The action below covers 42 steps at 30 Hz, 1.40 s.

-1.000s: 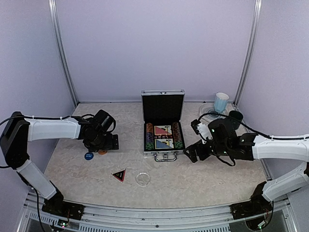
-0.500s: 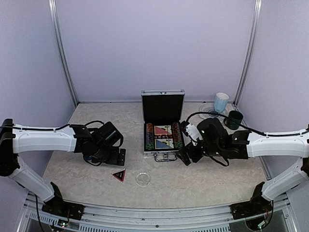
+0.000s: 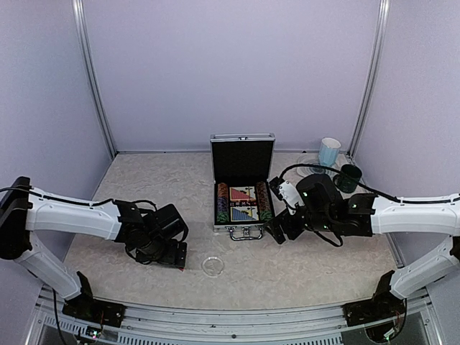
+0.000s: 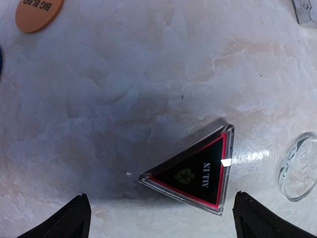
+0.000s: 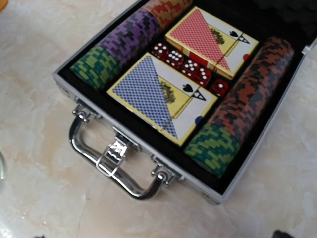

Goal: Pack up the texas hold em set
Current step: Pick up the all-in button from the center of the board.

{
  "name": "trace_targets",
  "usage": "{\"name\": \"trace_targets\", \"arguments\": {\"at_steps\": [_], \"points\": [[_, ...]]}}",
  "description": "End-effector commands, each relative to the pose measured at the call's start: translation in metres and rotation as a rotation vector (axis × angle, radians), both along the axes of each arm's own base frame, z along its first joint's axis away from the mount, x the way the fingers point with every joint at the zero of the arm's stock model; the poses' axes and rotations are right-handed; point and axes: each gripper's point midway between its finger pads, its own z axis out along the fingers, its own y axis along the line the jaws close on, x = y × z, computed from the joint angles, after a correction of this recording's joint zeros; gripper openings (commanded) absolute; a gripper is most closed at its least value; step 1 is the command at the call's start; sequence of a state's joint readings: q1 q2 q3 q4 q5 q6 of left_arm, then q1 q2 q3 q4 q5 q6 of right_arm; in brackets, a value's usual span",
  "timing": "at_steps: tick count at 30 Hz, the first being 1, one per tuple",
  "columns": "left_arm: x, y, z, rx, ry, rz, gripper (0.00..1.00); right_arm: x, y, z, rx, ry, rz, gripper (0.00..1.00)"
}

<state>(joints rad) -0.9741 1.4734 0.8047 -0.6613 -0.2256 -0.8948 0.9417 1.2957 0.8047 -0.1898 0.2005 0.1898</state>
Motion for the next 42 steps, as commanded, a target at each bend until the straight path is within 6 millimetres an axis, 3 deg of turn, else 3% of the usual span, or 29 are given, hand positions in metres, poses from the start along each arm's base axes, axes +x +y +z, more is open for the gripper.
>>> {"name": "trace_targets", "arguments": {"at_steps": [1, 10, 26, 34, 42], "points": [[-0.003, -0.012, -0.007, -0.015, 0.018, -0.018, 0.99, 0.001, -0.004, 0.006, -0.012, -0.023, -0.012, 0.99], [0.007, -0.024, -0.016, 0.009, 0.005, -0.063, 0.97, -0.001, -0.005, 0.004, -0.011, -0.018, -0.008, 0.99], [0.001, -0.031, -0.031, 0.027, 0.034, -0.086, 0.74, 0.0, 0.0, 0.003, -0.009, -0.017, 0.007, 0.99], [0.001, -0.03, -0.033, 0.029, 0.031, -0.084, 0.6, 0.0, 0.001, 0.005, -0.005, -0.021, 0.012, 0.99], [0.009, -0.029, -0.019, 0.045, -0.013, -0.083, 0.58, -0.001, 0.001, 0.005, -0.001, -0.017, 0.013, 0.99]]}}
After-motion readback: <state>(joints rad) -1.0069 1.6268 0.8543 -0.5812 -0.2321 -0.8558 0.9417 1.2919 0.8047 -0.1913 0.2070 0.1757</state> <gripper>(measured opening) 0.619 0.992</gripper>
